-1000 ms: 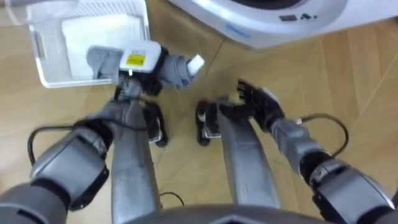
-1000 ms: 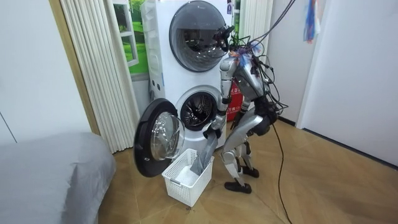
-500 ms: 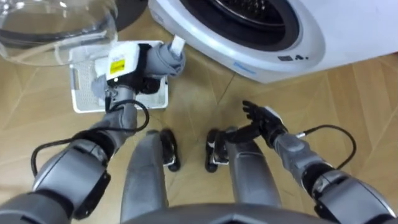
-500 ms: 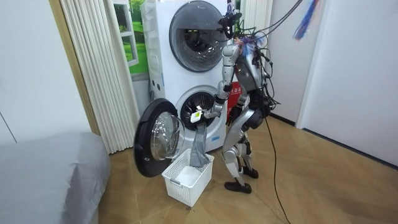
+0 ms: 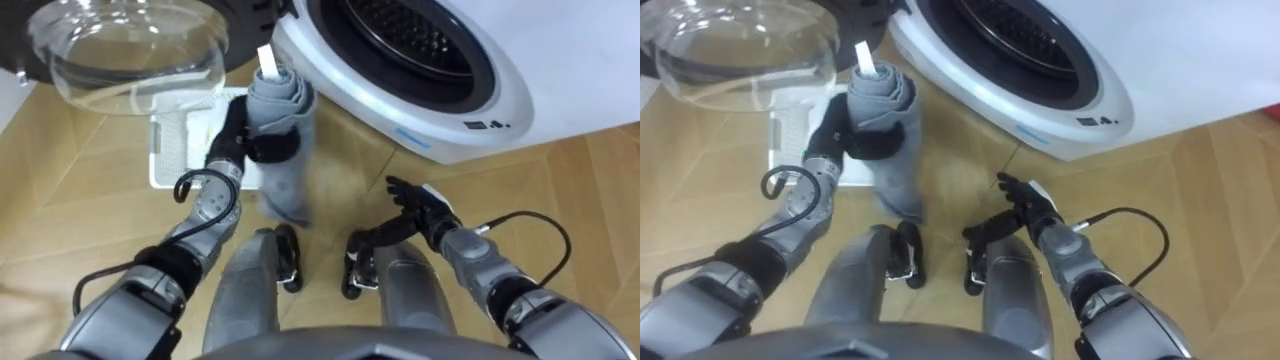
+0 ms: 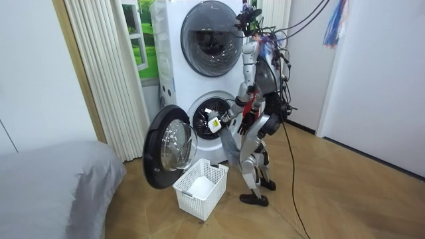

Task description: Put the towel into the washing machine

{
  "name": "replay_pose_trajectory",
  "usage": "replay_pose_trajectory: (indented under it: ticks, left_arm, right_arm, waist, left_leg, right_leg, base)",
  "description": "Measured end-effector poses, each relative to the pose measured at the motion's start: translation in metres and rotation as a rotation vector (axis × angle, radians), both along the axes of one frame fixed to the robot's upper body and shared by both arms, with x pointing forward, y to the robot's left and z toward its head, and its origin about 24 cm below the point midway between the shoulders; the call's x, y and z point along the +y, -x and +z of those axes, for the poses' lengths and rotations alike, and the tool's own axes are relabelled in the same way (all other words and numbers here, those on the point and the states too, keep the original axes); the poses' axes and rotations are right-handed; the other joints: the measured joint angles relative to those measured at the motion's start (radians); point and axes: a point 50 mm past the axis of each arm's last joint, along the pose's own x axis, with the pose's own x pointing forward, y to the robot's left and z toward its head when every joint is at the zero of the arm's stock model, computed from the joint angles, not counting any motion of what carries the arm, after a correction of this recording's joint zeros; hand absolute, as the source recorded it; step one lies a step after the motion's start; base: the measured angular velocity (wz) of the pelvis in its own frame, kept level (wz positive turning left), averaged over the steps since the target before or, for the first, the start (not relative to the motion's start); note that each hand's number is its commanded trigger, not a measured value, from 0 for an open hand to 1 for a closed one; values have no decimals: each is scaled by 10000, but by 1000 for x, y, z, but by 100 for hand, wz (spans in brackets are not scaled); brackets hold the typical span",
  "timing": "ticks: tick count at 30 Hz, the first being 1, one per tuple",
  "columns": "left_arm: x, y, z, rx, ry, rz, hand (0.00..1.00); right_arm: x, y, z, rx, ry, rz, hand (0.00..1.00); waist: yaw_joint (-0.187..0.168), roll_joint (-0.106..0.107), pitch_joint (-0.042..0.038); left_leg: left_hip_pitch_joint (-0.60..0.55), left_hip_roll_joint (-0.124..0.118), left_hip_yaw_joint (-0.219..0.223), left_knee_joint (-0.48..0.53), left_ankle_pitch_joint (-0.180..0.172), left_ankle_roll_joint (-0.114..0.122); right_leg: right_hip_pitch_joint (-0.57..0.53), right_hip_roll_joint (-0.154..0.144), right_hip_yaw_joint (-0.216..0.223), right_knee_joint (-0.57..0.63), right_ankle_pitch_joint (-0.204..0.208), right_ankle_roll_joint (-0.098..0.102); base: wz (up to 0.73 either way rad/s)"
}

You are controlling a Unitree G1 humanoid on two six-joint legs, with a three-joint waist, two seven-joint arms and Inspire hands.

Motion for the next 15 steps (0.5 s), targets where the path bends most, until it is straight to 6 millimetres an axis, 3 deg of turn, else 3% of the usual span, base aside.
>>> replay_pose_trajectory:
  ticks: [2, 6, 15]
  left_arm:
    - [-4, 5, -3, 268, 759, -326, 100]
    - [-10, 14, -5, 635, 2654, -760, 100]
    - [-15, 21, -8, 1017, 3738, -1894, 100]
  right_arm:
    - [1, 0, 0, -31, -99, -63, 0]
    - [0, 3, -1, 94, -258, -219, 0]
    - [1, 8, -5, 481, -231, 113, 0]
  waist:
    - [-6, -5, -9]
    - [22, -73, -177]
    - [140, -65, -210]
  left_leg:
    - [43, -2, -15, -2, 3, -5]
    - [108, 4, 9, -113, 7, -2]
    - [761, 14, 18, -866, 308, 34]
  right_leg:
    - [50, 7, -5, -24, 2, -3]
    - [111, 13, 6, -61, 16, -2]
    - [829, 200, -7, -1006, 493, 84]
  base:
    - [0]
    - [0]
    - [-1]
